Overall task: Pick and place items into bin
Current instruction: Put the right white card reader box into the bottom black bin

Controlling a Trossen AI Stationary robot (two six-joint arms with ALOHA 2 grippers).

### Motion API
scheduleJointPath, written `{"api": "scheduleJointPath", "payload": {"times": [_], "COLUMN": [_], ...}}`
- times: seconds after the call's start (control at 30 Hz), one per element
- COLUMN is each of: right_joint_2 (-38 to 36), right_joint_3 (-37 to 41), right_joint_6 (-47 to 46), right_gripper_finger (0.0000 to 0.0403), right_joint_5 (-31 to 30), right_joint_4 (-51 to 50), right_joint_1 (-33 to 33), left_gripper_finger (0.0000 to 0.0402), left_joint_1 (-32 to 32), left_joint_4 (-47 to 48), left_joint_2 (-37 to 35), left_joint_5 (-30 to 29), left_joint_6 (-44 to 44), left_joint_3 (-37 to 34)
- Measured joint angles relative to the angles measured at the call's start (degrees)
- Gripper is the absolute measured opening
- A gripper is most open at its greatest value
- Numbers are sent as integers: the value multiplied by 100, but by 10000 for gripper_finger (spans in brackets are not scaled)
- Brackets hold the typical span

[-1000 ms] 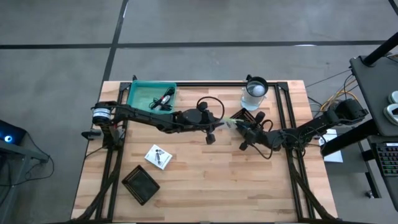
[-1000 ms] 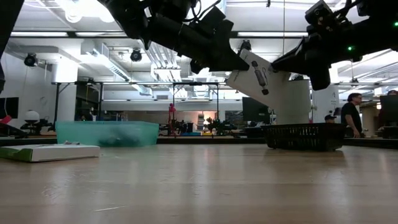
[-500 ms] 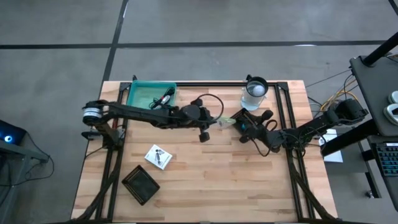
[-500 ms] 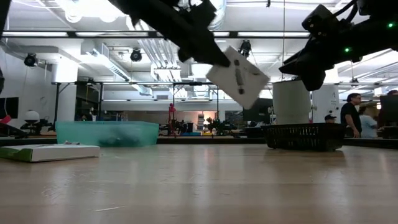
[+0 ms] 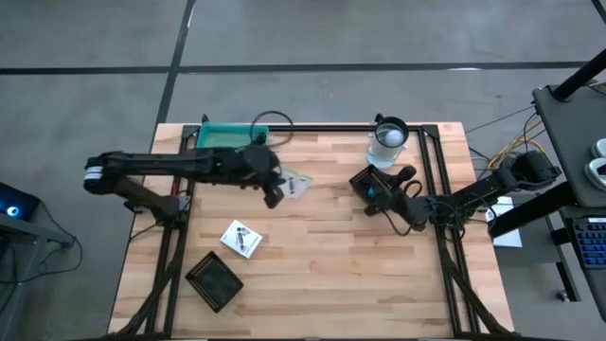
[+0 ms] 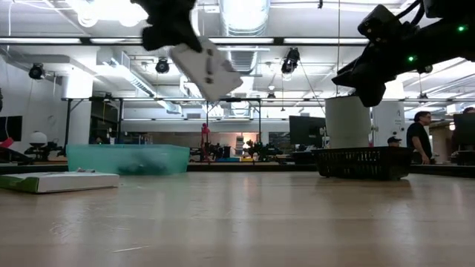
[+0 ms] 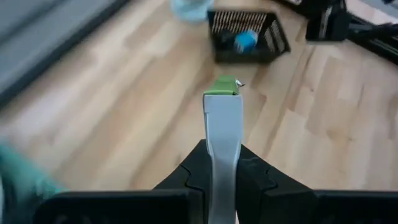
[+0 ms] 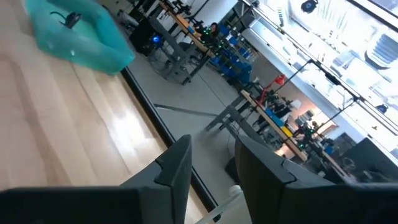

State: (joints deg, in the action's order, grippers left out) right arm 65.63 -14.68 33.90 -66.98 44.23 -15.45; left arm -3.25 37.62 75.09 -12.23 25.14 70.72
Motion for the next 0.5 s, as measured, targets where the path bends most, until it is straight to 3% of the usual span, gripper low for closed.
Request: {"api": "scheduleJointPath", "payload": {"times": [0.2, 0.33, 0.5], "right_joint_2": [0, 0, 5], "right_joint_3": [-3, -48, -84], "right_joint_6": [125, 123, -10], "right_gripper_finger": [100, 94, 86], "right_joint_5": [5, 98, 680], "right_joint_4": [155, 159, 155], "right_joint_1": [130, 223, 327], "left_gripper_finger": [25, 26, 22], "left_joint_1": [182, 299, 489], "left_joint_4": [952, 1384, 2400], "left_joint_2": [-466, -701, -778], "left_joint_5": [453, 422, 805], "left_joint_6": [1257, 1739, 1676], "left_joint_3": [2, 201, 313]}}
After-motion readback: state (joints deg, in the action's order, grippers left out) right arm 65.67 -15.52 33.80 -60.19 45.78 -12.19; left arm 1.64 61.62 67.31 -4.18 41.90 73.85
